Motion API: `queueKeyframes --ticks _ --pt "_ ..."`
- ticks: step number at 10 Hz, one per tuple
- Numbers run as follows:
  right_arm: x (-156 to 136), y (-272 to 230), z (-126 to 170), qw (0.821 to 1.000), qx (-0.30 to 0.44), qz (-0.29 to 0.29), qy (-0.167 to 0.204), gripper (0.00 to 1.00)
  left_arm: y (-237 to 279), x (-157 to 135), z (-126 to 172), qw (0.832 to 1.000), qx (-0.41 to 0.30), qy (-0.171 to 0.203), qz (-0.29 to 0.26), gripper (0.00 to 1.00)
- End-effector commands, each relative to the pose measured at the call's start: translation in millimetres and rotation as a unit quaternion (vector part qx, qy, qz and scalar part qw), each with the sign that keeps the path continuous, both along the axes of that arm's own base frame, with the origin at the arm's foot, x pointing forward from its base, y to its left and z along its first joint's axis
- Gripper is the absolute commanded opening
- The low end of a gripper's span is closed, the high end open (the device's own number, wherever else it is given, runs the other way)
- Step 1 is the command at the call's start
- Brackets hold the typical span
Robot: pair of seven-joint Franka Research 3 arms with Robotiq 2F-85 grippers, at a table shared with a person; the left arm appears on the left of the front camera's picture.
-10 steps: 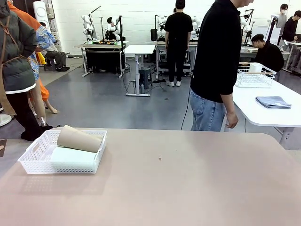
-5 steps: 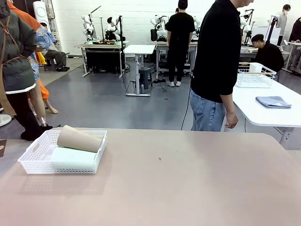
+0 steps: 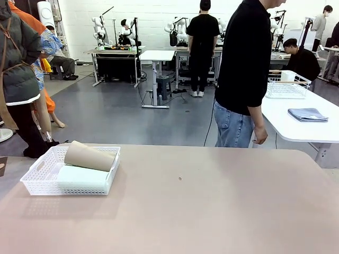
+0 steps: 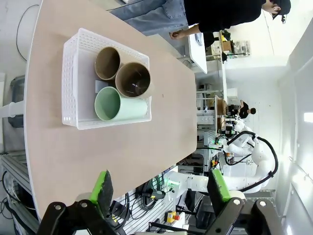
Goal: Clean and organize the cups into the basket.
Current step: Move the Organizing basket back to the left side of the table.
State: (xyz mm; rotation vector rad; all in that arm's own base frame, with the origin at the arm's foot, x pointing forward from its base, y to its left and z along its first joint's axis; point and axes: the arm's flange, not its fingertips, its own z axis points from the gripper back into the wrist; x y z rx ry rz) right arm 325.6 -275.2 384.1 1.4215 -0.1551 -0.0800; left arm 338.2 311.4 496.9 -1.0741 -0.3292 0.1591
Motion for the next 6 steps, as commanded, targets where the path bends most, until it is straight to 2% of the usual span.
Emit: queueKeyframes --ticks 1,6 --pt "-1.9 0.6 -0.5 1.0 -0.006 0.0 0.001 1.0 2.2 0.6 2.3 1.0 -0.002 -0.001 -0.002 1.0" --pt "-1.9 0.6 -0.5 1.0 -0.006 0.0 0.001 1.0 2.2 0.6 2.3 1.0 -0.002 -0.001 -0.002 1.0"
